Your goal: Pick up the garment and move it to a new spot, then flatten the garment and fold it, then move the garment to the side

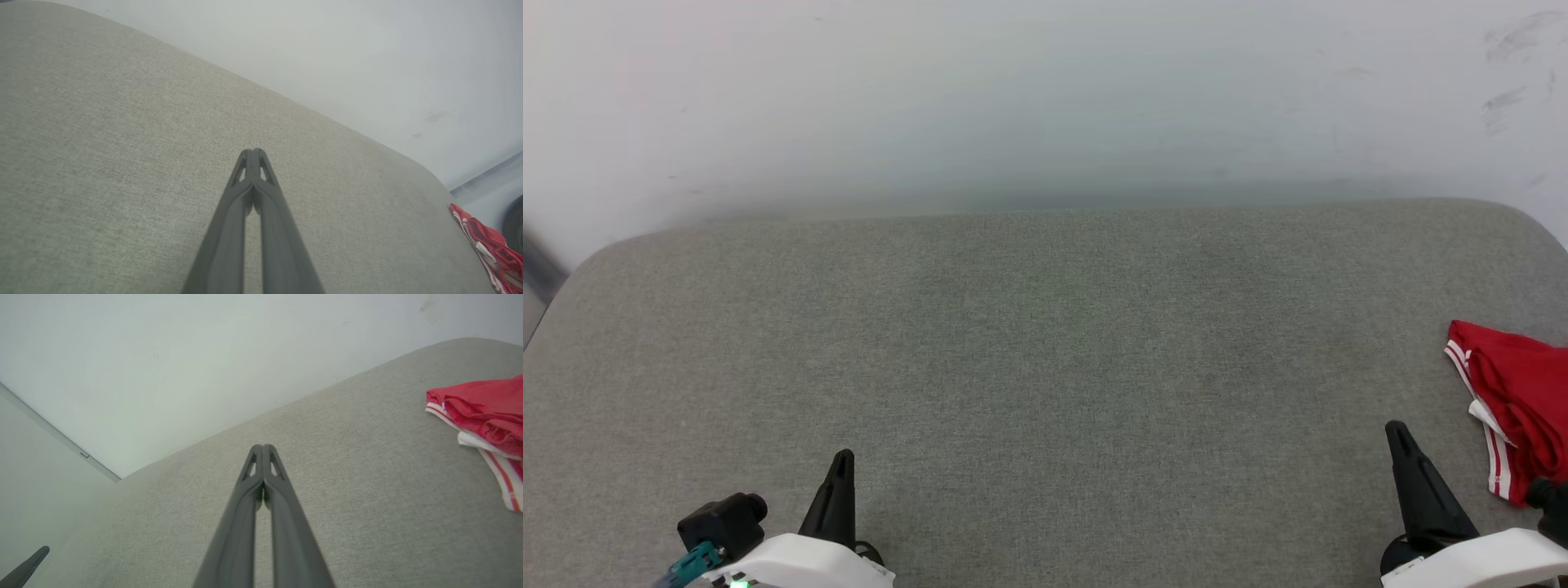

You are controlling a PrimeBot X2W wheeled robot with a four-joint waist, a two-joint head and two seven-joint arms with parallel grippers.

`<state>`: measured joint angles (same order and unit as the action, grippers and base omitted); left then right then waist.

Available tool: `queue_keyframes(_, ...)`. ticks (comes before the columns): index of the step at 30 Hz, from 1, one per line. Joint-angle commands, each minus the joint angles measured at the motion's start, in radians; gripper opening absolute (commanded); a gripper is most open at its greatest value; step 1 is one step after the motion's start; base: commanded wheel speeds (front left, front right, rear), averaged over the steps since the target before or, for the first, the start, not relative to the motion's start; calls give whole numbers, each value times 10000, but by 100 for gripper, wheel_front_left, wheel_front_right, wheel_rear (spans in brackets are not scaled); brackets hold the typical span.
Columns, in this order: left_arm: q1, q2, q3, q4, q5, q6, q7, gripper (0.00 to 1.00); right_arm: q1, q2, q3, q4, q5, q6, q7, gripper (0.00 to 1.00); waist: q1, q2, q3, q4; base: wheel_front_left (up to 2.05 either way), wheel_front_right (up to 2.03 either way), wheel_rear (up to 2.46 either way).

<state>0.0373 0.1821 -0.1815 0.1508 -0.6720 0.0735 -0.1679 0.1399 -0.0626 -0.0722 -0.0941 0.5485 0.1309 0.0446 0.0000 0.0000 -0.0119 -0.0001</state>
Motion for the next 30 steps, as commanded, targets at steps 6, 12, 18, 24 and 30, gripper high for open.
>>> queue_keyframes(6,-392,-68,323,16,-1070,-243,255,0,-469,-133,40,244,1259,-1,-30,0,0,0,9,0,0,0,0)
queue_keyframes(12,-495,-155,531,96,-1869,-419,458,0,-659,-158,62,528,2178,-1,-14,0,0,0,18,1,0,0,0)
queue_keyframes(18,-597,-235,727,161,-2611,-572,654,0,-835,-178,76,794,3023,-1,7,0,0,0,27,1,0,0,0)
queue_keyframes(24,-679,-318,916,229,-3311,-718,846,0,-1001,-191,85,1046,3825,-1,31,0,0,0,35,1,0,0,0)
queue_keyframes(30,-775,-403,1099,297,-3965,-856,1021,0,-1167,-201,87,1281,4573,-1,52,0,0,0,44,1,0,0,0)
